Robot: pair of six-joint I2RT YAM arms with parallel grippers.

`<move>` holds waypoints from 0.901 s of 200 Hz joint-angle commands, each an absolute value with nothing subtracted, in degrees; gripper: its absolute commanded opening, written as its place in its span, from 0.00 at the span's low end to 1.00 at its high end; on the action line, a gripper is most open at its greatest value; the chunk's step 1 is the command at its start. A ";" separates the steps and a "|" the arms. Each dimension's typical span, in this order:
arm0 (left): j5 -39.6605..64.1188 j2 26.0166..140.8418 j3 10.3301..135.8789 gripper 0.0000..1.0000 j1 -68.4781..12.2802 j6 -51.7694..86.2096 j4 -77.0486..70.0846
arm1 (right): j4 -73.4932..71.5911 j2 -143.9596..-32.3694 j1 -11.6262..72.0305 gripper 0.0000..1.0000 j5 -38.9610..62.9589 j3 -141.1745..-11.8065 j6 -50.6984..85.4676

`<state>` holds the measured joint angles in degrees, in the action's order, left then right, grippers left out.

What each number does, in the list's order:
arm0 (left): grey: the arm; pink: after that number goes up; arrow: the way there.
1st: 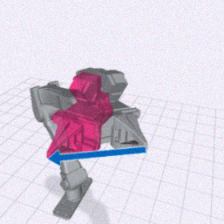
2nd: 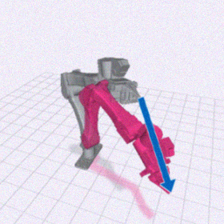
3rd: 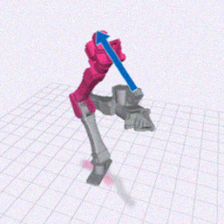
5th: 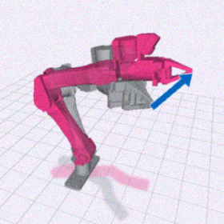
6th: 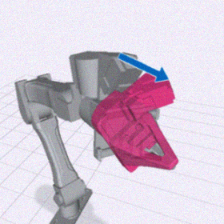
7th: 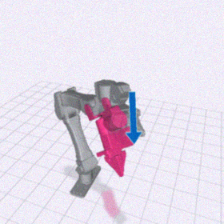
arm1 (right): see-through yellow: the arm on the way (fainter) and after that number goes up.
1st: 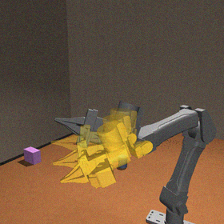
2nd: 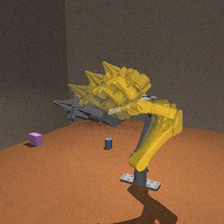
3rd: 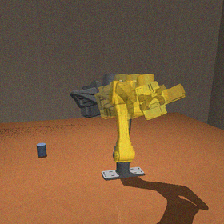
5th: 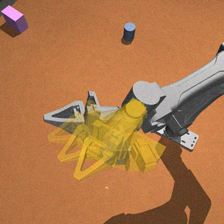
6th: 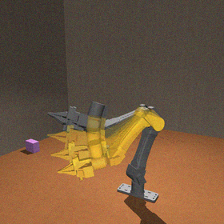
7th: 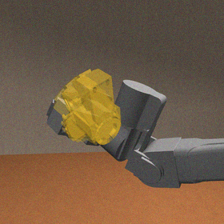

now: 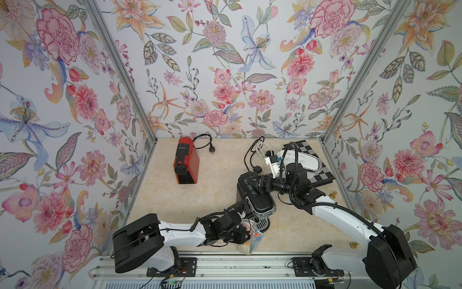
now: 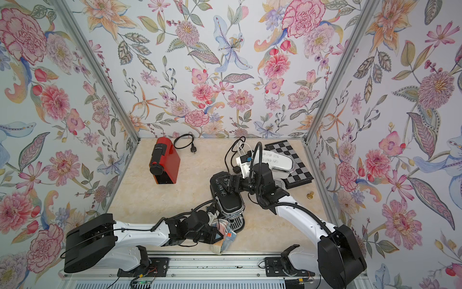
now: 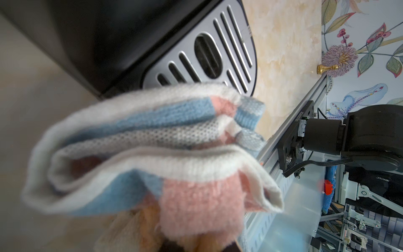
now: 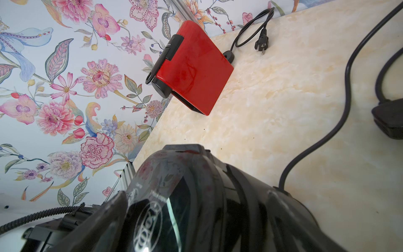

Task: Wipe the surface of a coffee machine
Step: Wipe the dirt from the surface of the coffee machine.

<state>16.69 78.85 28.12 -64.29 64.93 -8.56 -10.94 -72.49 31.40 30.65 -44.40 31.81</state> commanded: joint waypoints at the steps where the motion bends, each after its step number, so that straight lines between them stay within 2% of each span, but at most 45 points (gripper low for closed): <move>1: 6.70 73.69 27.59 0.00 -62.30 64.95 -1.38 | -0.69 -75.76 33.00 1.00 31.38 -40.24 29.86; 57: 6.23 60.85 23.88 0.00 -52.46 59.63 -0.16 | -0.78 -75.96 32.87 1.00 31.49 -40.51 30.08; 121: 4.45 49.21 32.84 0.00 -48.67 48.68 4.88 | -0.83 -76.64 33.00 1.00 31.82 -40.95 30.27; 180: 7.17 52.50 34.01 0.00 -44.56 47.70 0.03 | -0.74 -77.08 33.22 1.00 32.03 -41.53 30.24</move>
